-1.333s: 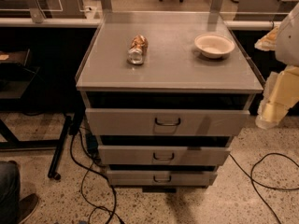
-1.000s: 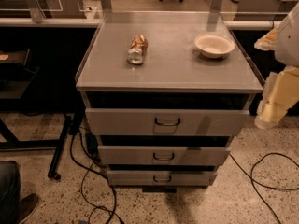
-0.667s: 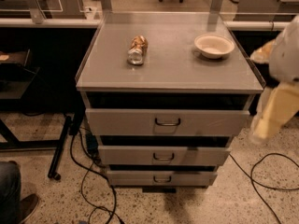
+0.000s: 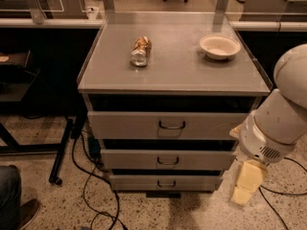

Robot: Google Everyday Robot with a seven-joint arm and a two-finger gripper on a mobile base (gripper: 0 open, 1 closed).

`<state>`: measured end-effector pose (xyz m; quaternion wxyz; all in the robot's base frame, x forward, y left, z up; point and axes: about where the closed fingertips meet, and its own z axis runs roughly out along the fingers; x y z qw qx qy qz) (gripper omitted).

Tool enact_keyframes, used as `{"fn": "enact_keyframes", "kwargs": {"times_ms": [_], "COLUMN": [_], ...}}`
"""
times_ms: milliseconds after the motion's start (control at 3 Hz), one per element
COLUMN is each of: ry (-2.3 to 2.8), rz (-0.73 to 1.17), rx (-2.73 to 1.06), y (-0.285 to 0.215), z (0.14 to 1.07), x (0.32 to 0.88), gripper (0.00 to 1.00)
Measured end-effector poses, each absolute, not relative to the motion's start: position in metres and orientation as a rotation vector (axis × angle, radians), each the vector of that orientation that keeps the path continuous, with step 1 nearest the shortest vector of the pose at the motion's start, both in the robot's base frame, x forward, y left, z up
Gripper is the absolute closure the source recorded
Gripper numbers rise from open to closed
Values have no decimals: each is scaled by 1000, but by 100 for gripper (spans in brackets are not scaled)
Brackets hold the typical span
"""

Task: Open bottom drawer

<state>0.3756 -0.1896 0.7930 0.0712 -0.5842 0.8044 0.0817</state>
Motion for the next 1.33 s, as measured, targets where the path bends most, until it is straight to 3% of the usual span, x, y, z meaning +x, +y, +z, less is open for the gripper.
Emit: {"fn": "enact_keyframes", "kwargs": {"times_ms": [333, 1000, 1333], "ry": [2403, 2428, 2428], "rz": [267, 393, 394], "rx": [-1766, -1861, -1862], "y": [-188, -164, -164], "z": [784, 638, 637], "x": [370, 361, 361], "gripper": [0, 0, 0]}}
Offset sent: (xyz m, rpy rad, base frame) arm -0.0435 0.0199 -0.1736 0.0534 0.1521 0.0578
